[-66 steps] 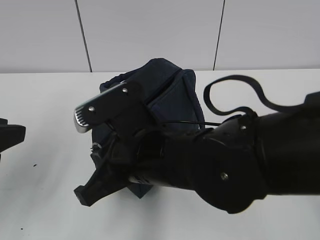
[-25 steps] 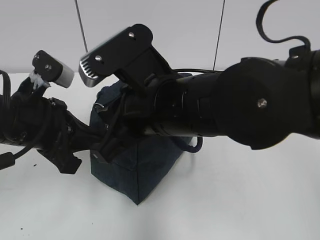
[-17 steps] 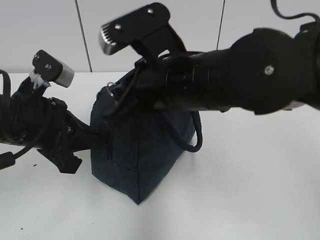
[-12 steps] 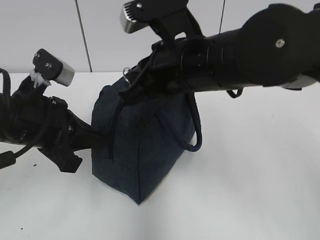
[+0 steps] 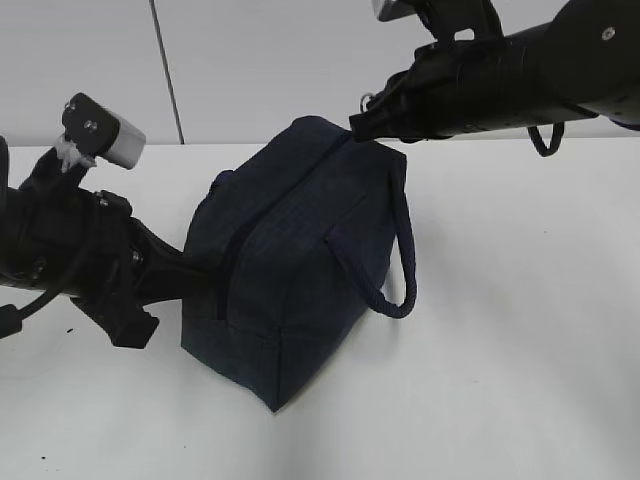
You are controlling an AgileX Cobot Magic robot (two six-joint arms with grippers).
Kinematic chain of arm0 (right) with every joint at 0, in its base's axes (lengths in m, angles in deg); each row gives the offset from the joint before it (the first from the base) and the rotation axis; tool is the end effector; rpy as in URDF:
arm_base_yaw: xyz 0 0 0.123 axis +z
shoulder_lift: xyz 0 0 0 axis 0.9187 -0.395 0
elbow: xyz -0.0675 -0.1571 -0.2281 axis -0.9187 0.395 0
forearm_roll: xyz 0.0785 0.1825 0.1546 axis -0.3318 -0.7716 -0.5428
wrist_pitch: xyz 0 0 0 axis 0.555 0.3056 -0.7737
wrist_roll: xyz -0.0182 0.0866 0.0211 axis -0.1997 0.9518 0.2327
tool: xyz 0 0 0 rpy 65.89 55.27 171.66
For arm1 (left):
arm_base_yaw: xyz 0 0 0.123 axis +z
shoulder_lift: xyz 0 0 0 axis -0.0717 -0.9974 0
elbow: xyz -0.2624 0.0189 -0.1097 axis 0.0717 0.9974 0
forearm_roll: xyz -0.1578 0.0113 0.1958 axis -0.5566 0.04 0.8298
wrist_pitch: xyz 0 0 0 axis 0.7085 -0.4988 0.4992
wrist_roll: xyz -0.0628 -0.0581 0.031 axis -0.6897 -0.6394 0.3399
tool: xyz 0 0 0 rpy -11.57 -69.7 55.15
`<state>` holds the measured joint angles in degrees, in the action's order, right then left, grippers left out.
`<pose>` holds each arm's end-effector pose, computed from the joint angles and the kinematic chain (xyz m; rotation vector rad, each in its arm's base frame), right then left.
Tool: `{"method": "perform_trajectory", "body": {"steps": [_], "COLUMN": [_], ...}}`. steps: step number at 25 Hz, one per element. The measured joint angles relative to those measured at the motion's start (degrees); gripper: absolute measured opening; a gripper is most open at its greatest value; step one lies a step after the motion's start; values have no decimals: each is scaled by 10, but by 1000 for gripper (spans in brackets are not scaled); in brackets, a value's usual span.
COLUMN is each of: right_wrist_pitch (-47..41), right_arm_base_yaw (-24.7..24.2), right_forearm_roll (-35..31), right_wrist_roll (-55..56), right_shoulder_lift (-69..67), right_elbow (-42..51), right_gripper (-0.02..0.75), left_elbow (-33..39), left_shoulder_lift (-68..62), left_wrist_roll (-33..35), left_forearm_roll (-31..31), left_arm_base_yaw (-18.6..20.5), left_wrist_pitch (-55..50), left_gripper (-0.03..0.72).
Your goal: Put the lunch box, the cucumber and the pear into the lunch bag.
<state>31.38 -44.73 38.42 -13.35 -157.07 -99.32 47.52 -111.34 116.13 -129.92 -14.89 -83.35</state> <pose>0.3542 0.1480 0.2685 -0.5243 2.0384 0.2295 0.2335 -0.1288 0.2224 1.1111 2.0839 -0.5795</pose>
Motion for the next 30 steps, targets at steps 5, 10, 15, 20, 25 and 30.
{"method": "perform_trajectory", "body": {"steps": [5,10,15,20,25,30], "right_wrist_pitch": [-1,-12,-20,-25,-26,-34], "right_arm_base_yaw": [-10,-10,-10,-10,-10,-10], "right_forearm_roll": [-1,-1,-2,-6,-18,-21], "right_wrist_roll": [0,0,0,0,0,0], "right_shoulder_lift": [-21,-21,-21,-21,-21,-21], "right_elbow": [-2,-3,-3,-4,-4,-4], "right_gripper": [6,6,6,6,6,6], "left_elbow": [0,0,0,-14,-147,-292], "left_shoulder_lift": [31,38,60,114,59,-92], "left_wrist_roll": [-83,-106,-130,-149,-240,-344], "left_forearm_roll": [84,96,96,81,121,213], "left_arm_base_yaw": [12,48,51,51,33,-24], "left_wrist_pitch": [-9,-53,-77,-25,-9,-24], "left_gripper": [-12,0,214,376,383,382]}}
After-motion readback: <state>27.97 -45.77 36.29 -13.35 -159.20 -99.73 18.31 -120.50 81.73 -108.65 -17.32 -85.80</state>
